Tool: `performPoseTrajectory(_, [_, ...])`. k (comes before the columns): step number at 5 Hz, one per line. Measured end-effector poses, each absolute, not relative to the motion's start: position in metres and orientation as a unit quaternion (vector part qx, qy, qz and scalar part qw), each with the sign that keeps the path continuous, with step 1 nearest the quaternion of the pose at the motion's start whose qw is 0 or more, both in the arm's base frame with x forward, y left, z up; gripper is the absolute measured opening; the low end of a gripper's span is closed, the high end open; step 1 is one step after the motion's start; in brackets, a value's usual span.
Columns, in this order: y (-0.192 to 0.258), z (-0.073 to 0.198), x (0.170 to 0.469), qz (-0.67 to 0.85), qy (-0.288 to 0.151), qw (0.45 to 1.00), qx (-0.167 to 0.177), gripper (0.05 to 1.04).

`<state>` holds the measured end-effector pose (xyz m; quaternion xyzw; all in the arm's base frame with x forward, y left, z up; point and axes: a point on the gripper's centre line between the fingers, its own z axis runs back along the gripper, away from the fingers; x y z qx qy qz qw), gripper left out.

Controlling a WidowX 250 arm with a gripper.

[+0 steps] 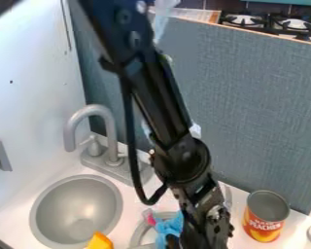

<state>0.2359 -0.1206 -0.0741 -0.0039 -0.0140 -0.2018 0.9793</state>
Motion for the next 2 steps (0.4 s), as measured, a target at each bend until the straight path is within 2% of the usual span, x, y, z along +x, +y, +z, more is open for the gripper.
performPoseTrajectory(1, [-0.116, -0.063, 0.235, -0.195, -0.028, 0.98, 0.006, 0.995])
performPoseTrajectory(2, [-0.112, -0.039, 0.23, -0.189, -0.035, 0.981, 0.009, 0.996])
